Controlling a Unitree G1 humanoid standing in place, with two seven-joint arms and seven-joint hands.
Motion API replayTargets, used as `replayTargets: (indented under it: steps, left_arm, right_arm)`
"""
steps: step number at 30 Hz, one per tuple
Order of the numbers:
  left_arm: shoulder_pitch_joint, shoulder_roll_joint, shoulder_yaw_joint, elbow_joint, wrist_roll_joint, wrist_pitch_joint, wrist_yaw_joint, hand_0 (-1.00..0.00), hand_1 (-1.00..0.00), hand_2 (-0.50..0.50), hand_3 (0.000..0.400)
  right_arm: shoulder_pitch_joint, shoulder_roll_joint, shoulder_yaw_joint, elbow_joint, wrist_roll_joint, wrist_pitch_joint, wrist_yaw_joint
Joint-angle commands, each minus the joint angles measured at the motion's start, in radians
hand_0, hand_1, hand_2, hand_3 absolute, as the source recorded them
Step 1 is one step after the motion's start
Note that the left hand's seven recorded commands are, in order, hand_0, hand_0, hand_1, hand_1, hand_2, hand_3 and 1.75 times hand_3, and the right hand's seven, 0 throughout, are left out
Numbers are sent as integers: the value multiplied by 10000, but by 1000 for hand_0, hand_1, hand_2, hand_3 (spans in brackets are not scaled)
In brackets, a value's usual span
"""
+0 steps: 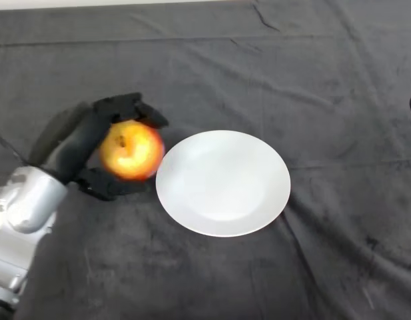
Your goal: Move the apple to the plate
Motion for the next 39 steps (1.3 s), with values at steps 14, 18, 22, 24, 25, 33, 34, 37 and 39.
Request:
replayTargets:
  steps: [14, 18, 22, 24, 25, 33, 34, 37, 39]
  left_arm:
    - [-1337, -776, -1668, 2240, 146, -1899, 543, -1000, -1000, 0, 400]
    - [-1506, -861, -2033, 2856, 31, -2275, 439, -1000, -1000, 0, 400]
    - [-1697, -947, -2380, 3474, -48, -2535, 305, -1000, -1000, 0, 400]
    - [-1793, -971, -2521, 3731, -93, -2612, 213, -1000, -1000, 0, 400]
    - [-1840, -975, -2588, 3858, -118, -2649, 160, -1000, -1000, 0, 400]
    - [-2098, -919, -2916, 4430, -284, -2685, -273, -47, 0, -24, 19]
    - [-2125, -917, -2946, 4456, -298, -2648, -323, 0, 0, 0, 0]
    - [-2219, -922, -3008, 4434, -354, -2463, -484, 0, 0, 0, 0]
    - [-2268, -922, -3030, 4323, -395, -2302, -585, 0, 0, 0, 0]
  right_arm:
    - [-85, -170, -40, -301, 131, 16, -104]
    - [-92, -176, -43, -285, 134, 15, -100]
    - [-100, -184, -47, -266, 137, 14, -94]
    - [-103, -187, -49, -256, 138, 13, -91]
    - [-105, -189, -50, -251, 139, 12, -89]
    - [-119, -203, -58, -215, 143, 8, -76]
    - [-121, -204, -59, -210, 144, 7, -74]
    - [-125, -208, -61, -199, 145, 6, -70]
    - [-127, -210, -62, -194, 145, 5, -68]
